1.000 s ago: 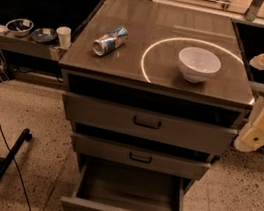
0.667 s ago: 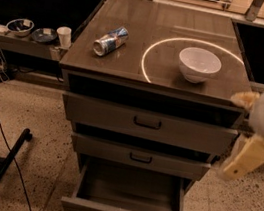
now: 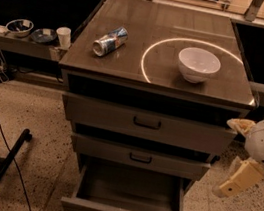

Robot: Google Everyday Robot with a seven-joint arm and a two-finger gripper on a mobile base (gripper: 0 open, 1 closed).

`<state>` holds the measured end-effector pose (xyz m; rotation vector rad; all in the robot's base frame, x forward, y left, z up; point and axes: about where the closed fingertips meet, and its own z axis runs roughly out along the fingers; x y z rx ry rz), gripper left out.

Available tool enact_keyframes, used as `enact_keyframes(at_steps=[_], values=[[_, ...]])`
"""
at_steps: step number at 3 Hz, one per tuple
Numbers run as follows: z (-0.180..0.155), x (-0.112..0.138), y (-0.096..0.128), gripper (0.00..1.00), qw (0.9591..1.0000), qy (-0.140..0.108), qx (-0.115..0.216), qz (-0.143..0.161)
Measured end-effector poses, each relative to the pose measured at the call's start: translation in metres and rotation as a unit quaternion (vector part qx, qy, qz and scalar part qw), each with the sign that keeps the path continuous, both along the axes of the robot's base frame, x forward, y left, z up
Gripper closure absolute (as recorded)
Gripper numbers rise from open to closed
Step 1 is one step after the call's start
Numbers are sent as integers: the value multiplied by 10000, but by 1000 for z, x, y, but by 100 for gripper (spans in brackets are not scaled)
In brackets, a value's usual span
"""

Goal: Close bottom drawer

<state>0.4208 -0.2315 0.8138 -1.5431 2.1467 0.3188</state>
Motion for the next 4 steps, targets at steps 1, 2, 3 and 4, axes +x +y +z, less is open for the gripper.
enact_keyframes(at_steps=[1,2,3,4], values=[[-93,-5,7,0,9962,408,767,38],[-190,-20,6,0,9900,455,1316,243],[-215,-25,10,0,9869,560,1466,378],[-232,-21,10,0,9867,582,1488,305]])
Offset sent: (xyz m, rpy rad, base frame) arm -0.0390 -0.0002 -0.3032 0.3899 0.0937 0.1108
